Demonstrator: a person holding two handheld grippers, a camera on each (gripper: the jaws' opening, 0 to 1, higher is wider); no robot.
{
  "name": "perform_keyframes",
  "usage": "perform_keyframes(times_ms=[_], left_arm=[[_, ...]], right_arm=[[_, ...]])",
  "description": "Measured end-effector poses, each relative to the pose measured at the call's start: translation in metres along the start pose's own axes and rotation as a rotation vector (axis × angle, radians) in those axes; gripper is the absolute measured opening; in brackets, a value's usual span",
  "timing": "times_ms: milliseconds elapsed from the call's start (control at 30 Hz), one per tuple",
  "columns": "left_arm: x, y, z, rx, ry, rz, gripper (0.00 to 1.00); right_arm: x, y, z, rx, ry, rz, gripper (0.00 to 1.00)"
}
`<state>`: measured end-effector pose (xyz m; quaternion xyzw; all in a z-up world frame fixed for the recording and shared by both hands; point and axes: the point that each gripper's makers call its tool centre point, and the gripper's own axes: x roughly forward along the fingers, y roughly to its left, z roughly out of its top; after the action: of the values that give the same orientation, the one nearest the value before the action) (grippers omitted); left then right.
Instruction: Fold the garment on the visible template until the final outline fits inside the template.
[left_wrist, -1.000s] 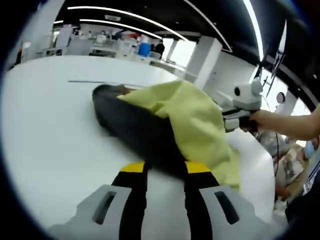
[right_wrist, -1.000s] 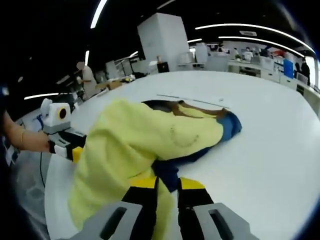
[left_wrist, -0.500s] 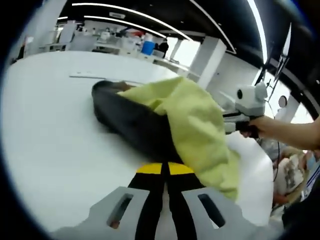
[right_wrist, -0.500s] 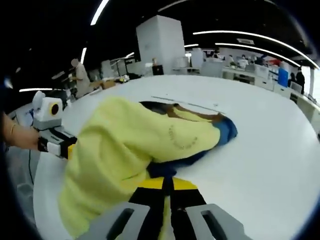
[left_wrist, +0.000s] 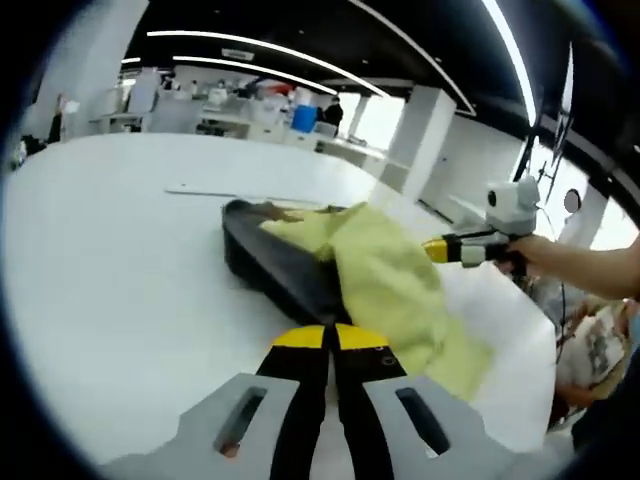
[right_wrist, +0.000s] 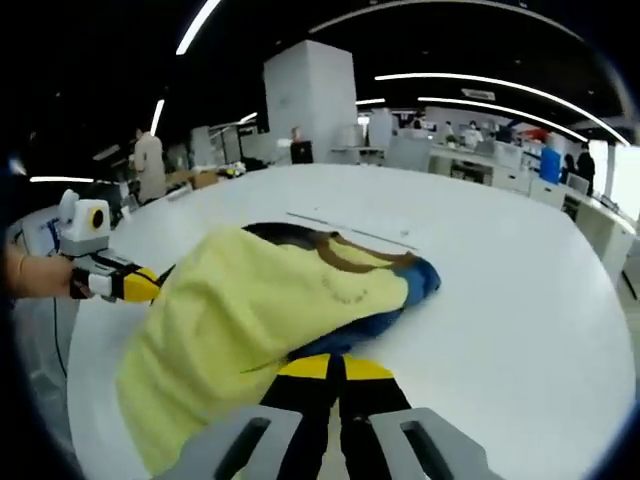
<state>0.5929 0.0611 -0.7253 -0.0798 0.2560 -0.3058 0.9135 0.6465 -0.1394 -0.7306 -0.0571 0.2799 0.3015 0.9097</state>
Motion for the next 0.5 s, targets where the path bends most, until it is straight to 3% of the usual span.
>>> perform_keyframes(times_ms=[167,333,500], left_arm=[[-0.009,0.015,0.004,-0.021,-0.012,0.039,0.0],[-0.018,0.027,0.008,-0.047,-0.035,0.063,0.0],[-0.025,0.034,0.007,-0.051,-0.038,0.078,0.0]], right_arm=[[-0.012,-0.011,-0.004,0.025,0.02,-0.027,0.0],[-0.025,-0.024,-0.019,0.002,0.087,-0.094,0.0],[-0.033,-0.032,-0.028,0.052,0.108,-0.139,0.0]])
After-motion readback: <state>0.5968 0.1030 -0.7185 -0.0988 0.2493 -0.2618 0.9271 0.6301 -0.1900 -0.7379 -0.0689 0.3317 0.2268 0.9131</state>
